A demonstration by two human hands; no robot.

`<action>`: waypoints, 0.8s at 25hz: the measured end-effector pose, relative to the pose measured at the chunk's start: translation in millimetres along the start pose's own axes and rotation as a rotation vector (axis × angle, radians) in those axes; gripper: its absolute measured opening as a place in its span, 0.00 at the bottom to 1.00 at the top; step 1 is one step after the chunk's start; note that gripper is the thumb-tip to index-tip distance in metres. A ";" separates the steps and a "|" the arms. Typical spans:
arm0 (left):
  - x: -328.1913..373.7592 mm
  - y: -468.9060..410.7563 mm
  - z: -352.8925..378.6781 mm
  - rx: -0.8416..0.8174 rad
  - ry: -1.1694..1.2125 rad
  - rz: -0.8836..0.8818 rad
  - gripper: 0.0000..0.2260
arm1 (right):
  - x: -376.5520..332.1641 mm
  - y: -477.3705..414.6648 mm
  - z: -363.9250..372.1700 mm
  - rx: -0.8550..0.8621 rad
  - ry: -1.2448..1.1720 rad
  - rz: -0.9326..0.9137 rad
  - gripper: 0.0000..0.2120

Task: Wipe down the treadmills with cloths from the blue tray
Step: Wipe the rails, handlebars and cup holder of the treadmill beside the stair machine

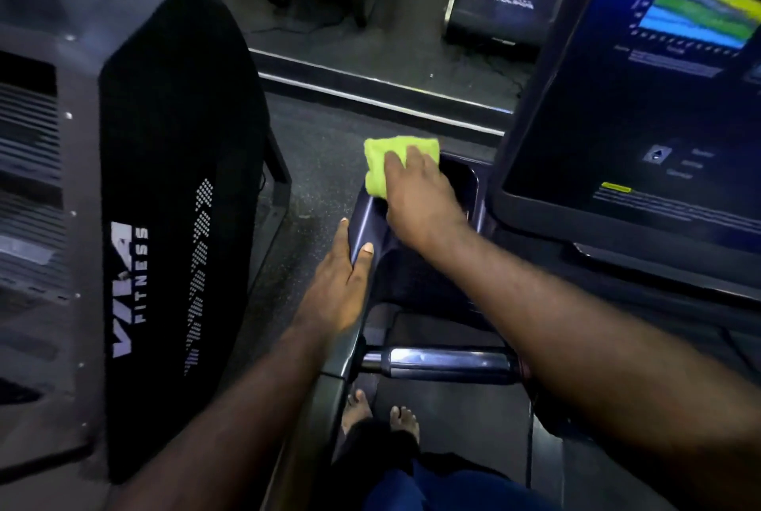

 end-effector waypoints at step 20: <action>2.1 2.7 3.1 0.044 -0.050 0.053 0.29 | 40.2 16.8 -9.4 0.348 -1.118 0.857 0.18</action>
Point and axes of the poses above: each hand's wrist, its own y-axis away from the middle knuckle, its own z-axis out of the palm, x = y × z, the point moved 5 cm from there along -y, towards the middle knuckle, and after that the axes turned 12 degrees about -y, right-handed, at the moved point
